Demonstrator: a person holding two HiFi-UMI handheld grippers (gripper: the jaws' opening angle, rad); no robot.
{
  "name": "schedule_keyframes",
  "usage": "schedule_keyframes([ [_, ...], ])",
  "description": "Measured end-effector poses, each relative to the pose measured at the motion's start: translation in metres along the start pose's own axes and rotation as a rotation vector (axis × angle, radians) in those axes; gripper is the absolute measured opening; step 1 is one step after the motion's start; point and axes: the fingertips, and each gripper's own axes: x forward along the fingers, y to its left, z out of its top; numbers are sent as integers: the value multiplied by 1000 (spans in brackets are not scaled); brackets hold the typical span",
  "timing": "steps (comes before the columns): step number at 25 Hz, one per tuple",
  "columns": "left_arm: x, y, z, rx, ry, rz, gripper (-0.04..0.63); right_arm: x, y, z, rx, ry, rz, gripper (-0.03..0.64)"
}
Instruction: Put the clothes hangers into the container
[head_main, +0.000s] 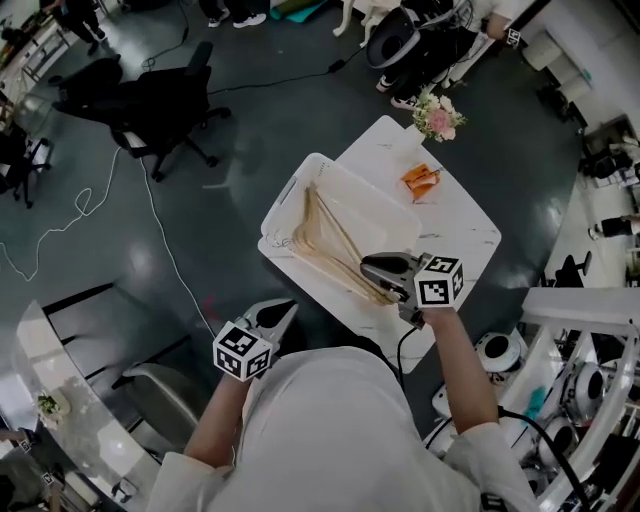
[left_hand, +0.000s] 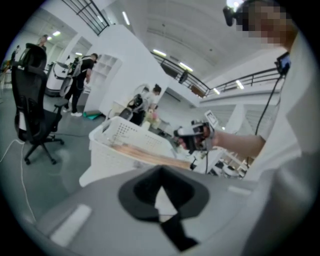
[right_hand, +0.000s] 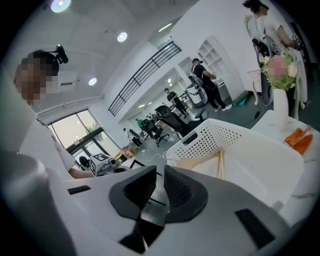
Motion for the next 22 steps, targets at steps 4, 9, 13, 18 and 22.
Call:
schedule_keyframes([
  [4,-1,-10,7,45,22,-59,3,-16,17,-23,10,-74,-87,18],
  [9,2,-19,9,84,26,-106,3,-29,35,-49,56,-182,-145,14],
  [13,5,-26,6,84,38,-133,3,-37,39,-76,53,-220,-249,14],
  [18,12,-41,-2,87,68,-183,3,-54,42,-99,95,-277,-323,9],
  [22,24,-54,-5,114,85,-204,3,-72,39,-106,106,-313,-358,5],
])
